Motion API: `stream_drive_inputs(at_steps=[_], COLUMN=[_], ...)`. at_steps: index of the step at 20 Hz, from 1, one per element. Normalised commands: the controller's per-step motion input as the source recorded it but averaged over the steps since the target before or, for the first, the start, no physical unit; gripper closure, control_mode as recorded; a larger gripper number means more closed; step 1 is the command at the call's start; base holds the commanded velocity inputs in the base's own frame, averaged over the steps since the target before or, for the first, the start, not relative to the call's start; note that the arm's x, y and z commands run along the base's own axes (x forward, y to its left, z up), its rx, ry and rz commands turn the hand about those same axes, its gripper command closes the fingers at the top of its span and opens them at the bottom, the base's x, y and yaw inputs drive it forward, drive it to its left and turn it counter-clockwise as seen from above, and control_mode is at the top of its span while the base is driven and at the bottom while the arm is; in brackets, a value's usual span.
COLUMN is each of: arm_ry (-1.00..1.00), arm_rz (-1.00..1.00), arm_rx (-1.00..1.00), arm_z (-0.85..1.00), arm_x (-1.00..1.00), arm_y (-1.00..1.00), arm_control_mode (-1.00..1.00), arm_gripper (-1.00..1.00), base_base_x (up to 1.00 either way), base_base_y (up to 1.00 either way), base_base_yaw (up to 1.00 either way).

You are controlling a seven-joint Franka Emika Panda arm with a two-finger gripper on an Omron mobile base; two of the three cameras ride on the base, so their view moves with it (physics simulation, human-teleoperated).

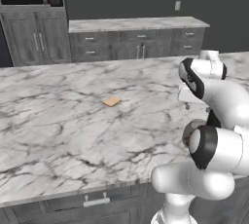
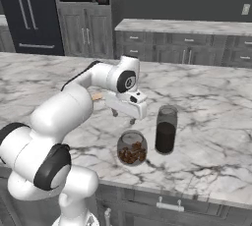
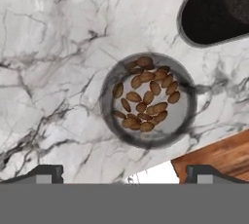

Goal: Pick the jar and jar from the dining table and place them in the open cabinet. Close the cabinet after placing the objects.

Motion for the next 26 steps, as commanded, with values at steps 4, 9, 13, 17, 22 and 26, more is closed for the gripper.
stream_drive_inputs(at_steps=[4,9,13,17,22,26], arm_ry=[0.00,0.00,-0.07,-0.04,-0.03,0.00], arm_rz=[0.00,0.00,0.01,0.00,0.00,0.00], arm_rx=[0.00,0.00,0.09,0.08,0.09,0.08], arm_z=[-0.34,-0.37,-0.53,-0.52,-0.62,-0.71], arm_x=[0.16,0.17,0.00,0.02,0.00,0.00], arm_y=[0.08,0.07,-0.08,-0.01,-0.03,0.00], arm_control_mode=[-1.00,-1.00,-1.00,-1.00,-1.00,-1.00], arm_gripper=[-1.00,-1.00,-1.00,-1.00,-1.00,1.00], base_base_x=[0.00,0.00,0.00,0.00,0.00,0.00], base_base_y=[0.00,0.00,0.00,0.00,0.00,0.00], base_base_yaw=[0.00,0.00,0.00,0.00,0.00,0.00])
